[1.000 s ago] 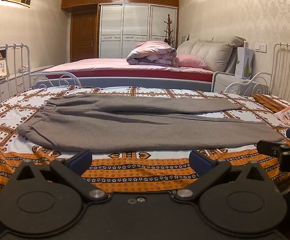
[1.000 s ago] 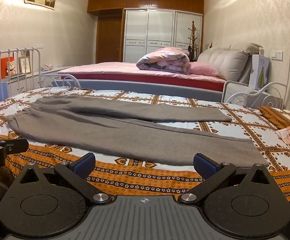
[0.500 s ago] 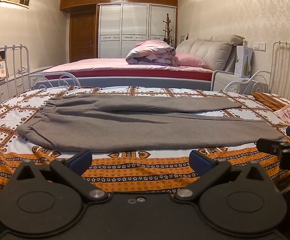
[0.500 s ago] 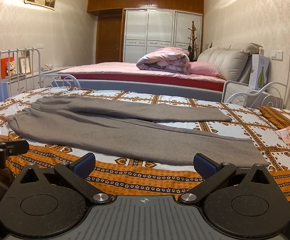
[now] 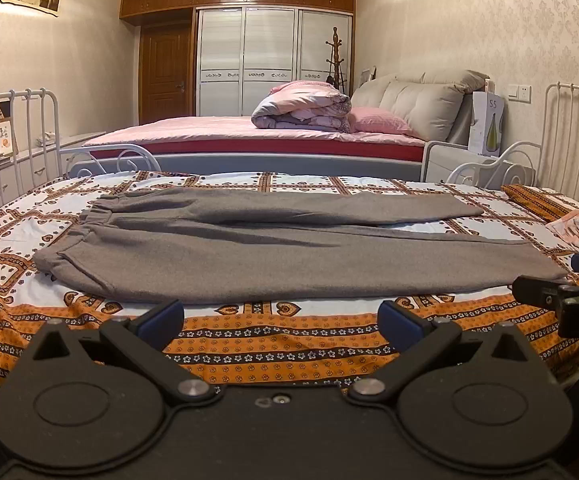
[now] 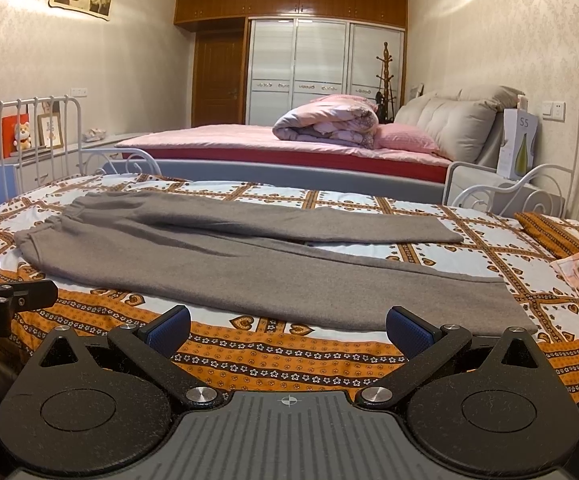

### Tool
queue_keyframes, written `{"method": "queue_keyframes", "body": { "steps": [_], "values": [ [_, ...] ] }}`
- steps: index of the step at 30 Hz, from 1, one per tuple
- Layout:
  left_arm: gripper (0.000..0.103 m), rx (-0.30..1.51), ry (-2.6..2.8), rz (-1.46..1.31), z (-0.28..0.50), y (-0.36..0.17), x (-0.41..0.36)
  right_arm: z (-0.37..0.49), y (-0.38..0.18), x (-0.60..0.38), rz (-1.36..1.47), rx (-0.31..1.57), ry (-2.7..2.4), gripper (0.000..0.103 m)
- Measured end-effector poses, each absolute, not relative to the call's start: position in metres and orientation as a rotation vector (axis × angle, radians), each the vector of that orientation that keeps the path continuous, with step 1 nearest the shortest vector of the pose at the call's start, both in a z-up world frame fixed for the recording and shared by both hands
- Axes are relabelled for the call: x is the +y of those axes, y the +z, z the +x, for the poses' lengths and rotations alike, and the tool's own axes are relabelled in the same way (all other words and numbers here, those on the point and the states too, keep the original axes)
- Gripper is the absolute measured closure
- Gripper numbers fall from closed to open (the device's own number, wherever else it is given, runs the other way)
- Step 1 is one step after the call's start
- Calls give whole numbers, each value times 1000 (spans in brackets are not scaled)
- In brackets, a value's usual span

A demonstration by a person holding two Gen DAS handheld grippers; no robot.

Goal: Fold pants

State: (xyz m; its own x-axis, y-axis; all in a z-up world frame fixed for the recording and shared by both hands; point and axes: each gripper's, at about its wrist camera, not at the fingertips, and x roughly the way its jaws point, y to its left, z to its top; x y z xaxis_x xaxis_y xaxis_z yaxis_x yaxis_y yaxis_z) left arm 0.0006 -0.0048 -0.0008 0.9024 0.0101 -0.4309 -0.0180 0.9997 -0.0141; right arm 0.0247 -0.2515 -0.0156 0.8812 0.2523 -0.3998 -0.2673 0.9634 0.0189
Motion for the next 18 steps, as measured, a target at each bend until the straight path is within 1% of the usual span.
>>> {"method": "queue_keyframes", "body": {
  "steps": [18],
  "values": [
    [6,447,16,-17,1,-1,-5,24,-15,-251,-37,412,270,0]
  ]
}}
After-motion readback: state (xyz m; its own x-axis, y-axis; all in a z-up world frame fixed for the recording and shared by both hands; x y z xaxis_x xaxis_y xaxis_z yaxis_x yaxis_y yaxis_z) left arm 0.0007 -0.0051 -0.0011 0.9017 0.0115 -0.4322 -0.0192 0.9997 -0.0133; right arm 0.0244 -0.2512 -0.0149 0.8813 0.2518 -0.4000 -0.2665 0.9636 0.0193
